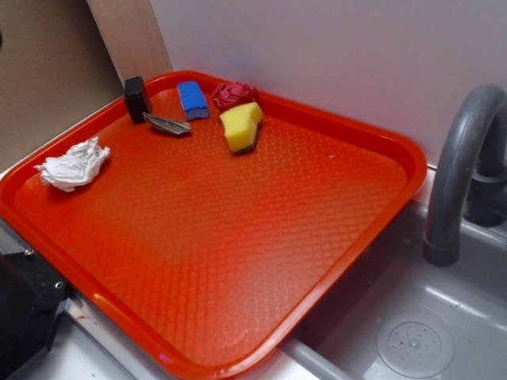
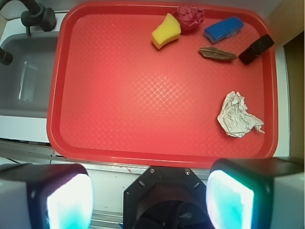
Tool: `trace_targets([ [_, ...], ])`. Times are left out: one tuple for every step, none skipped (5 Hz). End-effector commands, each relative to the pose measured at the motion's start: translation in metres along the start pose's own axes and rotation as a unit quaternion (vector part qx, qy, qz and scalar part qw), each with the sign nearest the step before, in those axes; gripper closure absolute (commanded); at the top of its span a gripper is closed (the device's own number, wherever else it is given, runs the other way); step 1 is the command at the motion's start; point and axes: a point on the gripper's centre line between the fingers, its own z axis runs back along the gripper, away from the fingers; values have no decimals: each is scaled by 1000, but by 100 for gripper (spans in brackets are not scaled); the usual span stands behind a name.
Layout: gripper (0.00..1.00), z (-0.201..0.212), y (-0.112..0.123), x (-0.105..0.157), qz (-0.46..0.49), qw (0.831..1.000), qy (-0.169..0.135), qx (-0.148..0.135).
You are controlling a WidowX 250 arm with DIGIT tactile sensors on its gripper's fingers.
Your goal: Grab the black box.
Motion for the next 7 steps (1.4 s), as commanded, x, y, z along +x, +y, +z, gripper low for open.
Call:
trace_targets([
  [0, 0, 0, 0, 0, 1000, 0, 0],
  [0, -47, 50, 30, 114, 993, 6, 13],
  [0, -74, 101, 49, 198, 980, -20, 29],
  [0, -90, 137, 58, 290, 954, -54, 53],
  [0, -107, 167, 88, 328, 940, -88, 41],
  [0, -126, 186, 115, 326, 932, -127, 92],
  [0, -163, 215, 122, 326, 936, -93, 97],
])
